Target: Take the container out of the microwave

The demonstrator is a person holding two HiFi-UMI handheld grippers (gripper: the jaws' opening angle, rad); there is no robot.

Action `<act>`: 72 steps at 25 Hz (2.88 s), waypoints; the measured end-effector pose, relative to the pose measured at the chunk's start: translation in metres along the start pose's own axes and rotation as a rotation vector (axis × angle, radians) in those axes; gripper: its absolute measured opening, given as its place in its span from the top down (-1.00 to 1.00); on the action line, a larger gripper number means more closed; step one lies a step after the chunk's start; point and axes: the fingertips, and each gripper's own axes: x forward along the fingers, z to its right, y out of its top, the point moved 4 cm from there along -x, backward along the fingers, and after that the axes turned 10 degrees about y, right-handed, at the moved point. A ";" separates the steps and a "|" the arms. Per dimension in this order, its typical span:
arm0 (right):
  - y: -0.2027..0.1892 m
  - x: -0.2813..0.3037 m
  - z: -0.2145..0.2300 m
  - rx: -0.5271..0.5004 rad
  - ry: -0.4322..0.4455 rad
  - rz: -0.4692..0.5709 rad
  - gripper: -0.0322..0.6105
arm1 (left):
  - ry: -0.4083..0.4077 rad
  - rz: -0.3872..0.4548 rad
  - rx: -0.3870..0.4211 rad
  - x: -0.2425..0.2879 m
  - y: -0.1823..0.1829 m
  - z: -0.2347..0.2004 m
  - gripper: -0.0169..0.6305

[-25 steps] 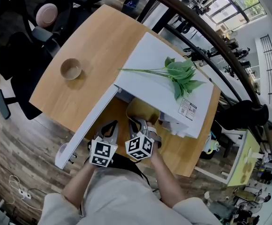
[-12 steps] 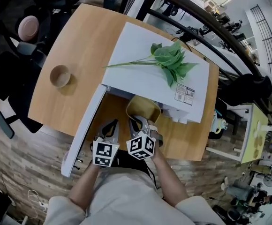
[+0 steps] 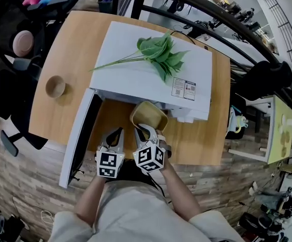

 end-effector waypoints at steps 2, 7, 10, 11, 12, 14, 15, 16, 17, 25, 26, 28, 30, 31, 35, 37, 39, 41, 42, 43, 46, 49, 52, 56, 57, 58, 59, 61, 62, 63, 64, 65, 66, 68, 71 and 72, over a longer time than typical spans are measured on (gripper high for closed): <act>-0.006 -0.006 -0.001 0.005 0.004 0.005 0.79 | 0.002 -0.007 0.010 -0.002 -0.003 0.007 0.94; -0.022 -0.021 -0.006 0.022 -0.001 0.024 0.79 | -0.012 -0.009 0.029 -0.005 -0.006 0.027 0.94; -0.032 -0.031 -0.011 0.028 0.000 0.035 0.79 | -0.009 -0.008 0.026 -0.008 -0.005 0.039 0.94; -0.034 -0.035 -0.012 0.034 0.001 0.041 0.79 | -0.005 -0.007 0.021 -0.009 -0.004 0.042 0.94; -0.036 -0.038 -0.013 0.043 0.002 0.050 0.79 | 0.001 -0.005 0.016 -0.010 -0.004 0.044 0.94; -0.039 -0.045 -0.015 0.068 0.004 0.074 0.79 | 0.013 -0.001 0.011 -0.011 -0.003 0.047 0.94; -0.041 -0.049 -0.015 0.083 0.002 0.087 0.79 | 0.017 0.002 0.012 -0.012 -0.003 0.048 0.94; -0.044 -0.052 -0.015 0.100 -0.003 0.098 0.79 | 0.020 0.004 0.015 -0.013 -0.002 0.050 0.94; -0.046 -0.055 -0.015 0.117 -0.011 0.109 0.79 | 0.022 0.005 0.018 -0.015 -0.002 0.051 0.94; -0.051 -0.090 -0.009 0.235 -0.072 0.237 0.79 | 0.029 0.034 0.022 -0.032 0.003 0.066 0.94; -0.051 -0.094 -0.009 0.242 -0.081 0.253 0.79 | 0.030 0.045 0.023 -0.035 0.006 0.067 0.94; -0.049 -0.102 -0.007 0.257 -0.095 0.282 0.79 | 0.031 0.065 0.020 -0.042 0.012 0.068 0.94; -0.046 -0.112 -0.006 0.270 -0.110 0.310 0.79 | 0.033 0.085 0.022 -0.048 0.019 0.068 0.94; -0.044 -0.116 -0.005 0.274 -0.118 0.326 0.79 | 0.033 0.097 0.026 -0.051 0.024 0.069 0.94; -0.032 -0.138 -0.003 0.286 -0.156 0.402 0.80 | 0.027 0.151 0.024 -0.064 0.044 0.074 0.94; -0.028 -0.149 -0.003 0.287 -0.173 0.429 0.80 | 0.020 0.179 0.020 -0.072 0.053 0.078 0.94; -0.024 -0.160 -0.002 0.278 -0.193 0.453 0.80 | 0.011 0.208 0.022 -0.079 0.064 0.081 0.94; -0.019 -0.170 -0.001 0.273 -0.212 0.480 0.80 | 0.007 0.239 0.031 -0.086 0.076 0.084 0.94; -0.018 -0.175 0.000 0.276 -0.219 0.496 0.80 | 0.007 0.254 0.038 -0.089 0.081 0.085 0.94; -0.016 -0.180 -0.001 0.280 -0.225 0.514 0.80 | 0.006 0.268 0.046 -0.093 0.086 0.086 0.94; -0.011 -0.193 0.001 0.287 -0.247 0.560 0.80 | 0.002 0.307 0.060 -0.100 0.099 0.088 0.94; -0.006 -0.209 0.004 0.272 -0.273 0.582 0.80 | -0.002 0.346 0.067 -0.109 0.113 0.091 0.94; 0.003 -0.228 0.007 0.222 -0.308 0.580 0.80 | -0.014 0.380 0.062 -0.120 0.125 0.095 0.94; 0.018 -0.252 0.009 0.173 -0.343 0.615 0.80 | -0.040 0.440 0.048 -0.133 0.146 0.101 0.94; 0.021 -0.257 0.010 0.175 -0.345 0.633 0.80 | -0.039 0.457 0.061 -0.136 0.151 0.102 0.94; 0.023 -0.260 0.011 0.182 -0.347 0.651 0.80 | -0.036 0.470 0.075 -0.137 0.154 0.104 0.94; 0.024 -0.263 0.012 0.189 -0.349 0.666 0.80 | -0.032 0.476 0.085 -0.139 0.156 0.104 0.94; 0.026 -0.267 0.012 0.188 -0.358 0.671 0.80 | -0.024 0.478 0.093 -0.141 0.157 0.104 0.94; 0.026 -0.269 0.012 0.178 -0.365 0.663 0.80 | -0.020 0.479 0.096 -0.142 0.157 0.104 0.94; 0.027 -0.271 0.012 0.164 -0.373 0.653 0.80 | -0.017 0.482 0.102 -0.143 0.158 0.104 0.94; 0.028 -0.273 0.013 0.154 -0.380 0.648 0.80 | -0.014 0.487 0.108 -0.145 0.159 0.105 0.94; 0.029 -0.274 0.014 0.150 -0.384 0.649 0.80 | -0.013 0.490 0.112 -0.145 0.160 0.106 0.94; 0.031 -0.275 0.014 0.151 -0.385 0.653 0.80 | -0.013 0.490 0.114 -0.146 0.161 0.107 0.94; 0.032 -0.275 0.015 0.157 -0.382 0.660 0.80 | -0.014 0.487 0.113 -0.147 0.161 0.107 0.94; 0.033 -0.278 0.016 0.157 -0.386 0.679 0.80 | -0.017 0.495 0.109 -0.150 0.163 0.108 0.94; 0.034 -0.279 0.017 0.155 -0.391 0.691 0.80 | -0.017 0.501 0.108 -0.151 0.165 0.107 0.94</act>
